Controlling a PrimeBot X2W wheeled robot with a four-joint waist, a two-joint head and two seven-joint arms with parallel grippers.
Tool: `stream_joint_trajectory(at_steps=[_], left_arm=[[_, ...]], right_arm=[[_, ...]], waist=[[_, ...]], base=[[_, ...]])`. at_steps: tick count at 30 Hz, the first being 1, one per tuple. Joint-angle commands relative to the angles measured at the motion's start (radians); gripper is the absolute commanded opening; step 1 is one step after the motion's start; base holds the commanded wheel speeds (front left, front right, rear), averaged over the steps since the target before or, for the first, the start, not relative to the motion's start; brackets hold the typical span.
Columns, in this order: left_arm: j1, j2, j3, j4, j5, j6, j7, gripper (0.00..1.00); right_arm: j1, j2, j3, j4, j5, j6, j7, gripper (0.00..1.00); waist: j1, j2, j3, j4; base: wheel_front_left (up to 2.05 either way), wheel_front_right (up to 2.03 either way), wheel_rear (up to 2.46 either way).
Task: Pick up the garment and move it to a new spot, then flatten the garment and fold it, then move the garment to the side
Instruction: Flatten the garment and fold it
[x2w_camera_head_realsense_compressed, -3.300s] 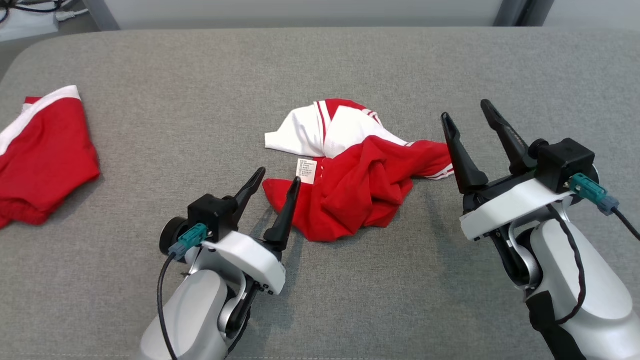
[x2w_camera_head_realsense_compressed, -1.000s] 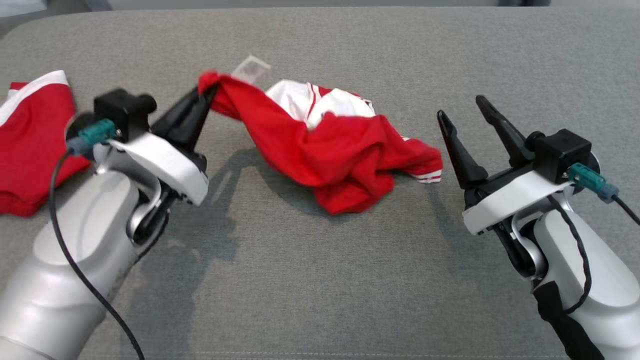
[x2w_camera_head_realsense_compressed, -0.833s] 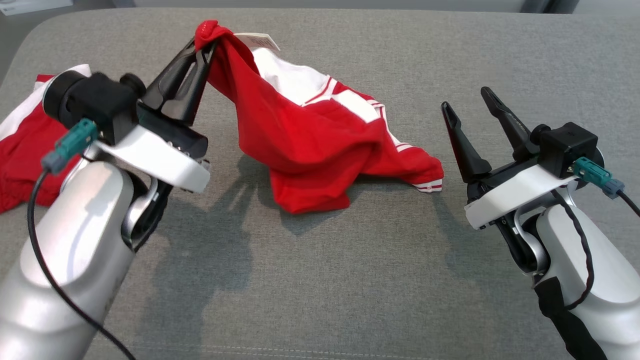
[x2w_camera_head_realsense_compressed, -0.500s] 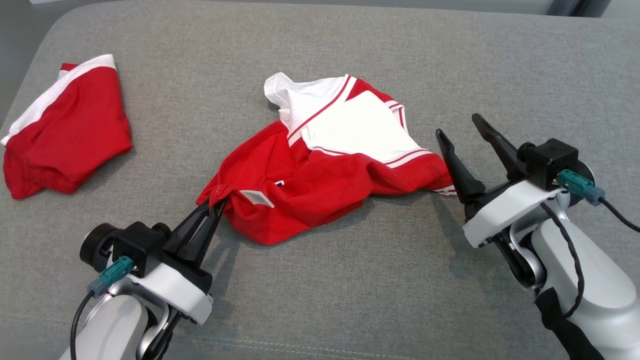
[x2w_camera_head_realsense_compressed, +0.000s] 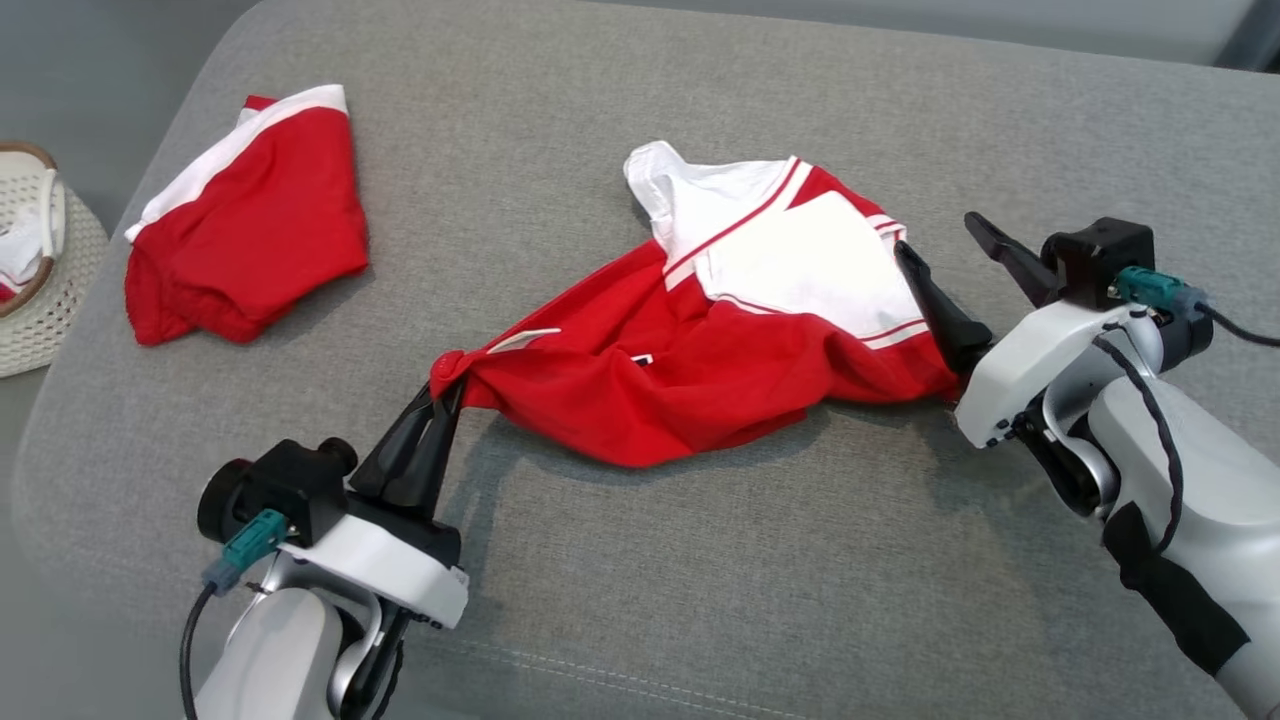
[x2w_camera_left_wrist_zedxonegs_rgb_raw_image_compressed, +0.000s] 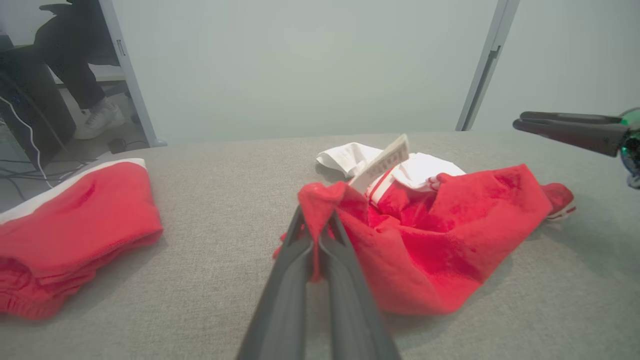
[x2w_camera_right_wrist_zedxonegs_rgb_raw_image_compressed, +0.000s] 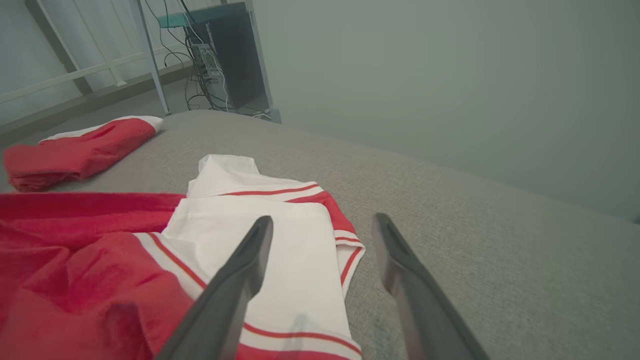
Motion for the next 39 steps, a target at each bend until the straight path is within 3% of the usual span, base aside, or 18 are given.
stream_joint_trajectory(at_steps=[1, 11, 24, 25, 26, 29, 39], left_arm=[[-0.03, 0.01, 0.038, -0.034, 0.013, -0.006, -0.005, 0.0], [-0.077, -0.028, -0.061, -0.078, -0.008, -0.007, -0.005, 0.0], [-0.085, -0.043, -0.076, -0.085, -0.034, -0.007, -0.005, 0.0], [-0.086, -0.043, -0.075, -0.084, -0.036, -0.007, -0.005, 0.0], [-0.086, -0.044, -0.073, -0.084, -0.038, -0.007, -0.005, 0.0], [-0.088, -0.046, -0.071, -0.079, -0.041, -0.007, -0.005, 0.0], [-0.11, -0.03, -0.06, -0.057, -0.05, -0.007, -0.005, 0.0]], right_arm=[[-0.016, -0.003, 0.029, 0.007, 0.029, 0.001, 0.016, 1.0], [-0.144, -0.036, 0.124, 0.128, 0.149, 0.001, 0.054, 1.0], [-0.212, -0.053, 0.253, 0.191, 0.209, 0.001, 0.05, 1.0], [-0.216, -0.052, 0.263, 0.189, 0.213, 0.001, 0.043, 0.85], [-0.221, -0.053, 0.272, 0.186, 0.217, 0.001, 0.034, 0.48], [-0.23, -0.055, 0.296, 0.195, 0.234, 0.001, 0.023, 0.0], [-0.288, -0.086, 0.305, 0.136, 0.263, 0.001, -0.035, 0.0]], waist=[[0.0, 0.0, 0.017, 0.031], [0.0, 0.0, 0.092, 0.118], [0.0, 0.0, 0.134, 0.155], [0.0, 0.0, 0.136, 0.155], [0.0, 0.0, 0.137, 0.155], [0.0, 0.0, 0.137, 0.152], [0.0, 0.0, 0.119, 0.107]], base=[[0.0, 0.0, 0.0], [0.0, 0.0, 0.0], [0.0, 0.0, 0.0], [0.0, 0.0, 0.0], [0.0, 0.0, 0.0], [0.0, 0.0, 0.0], [0.0, 0.0, 0.0]])
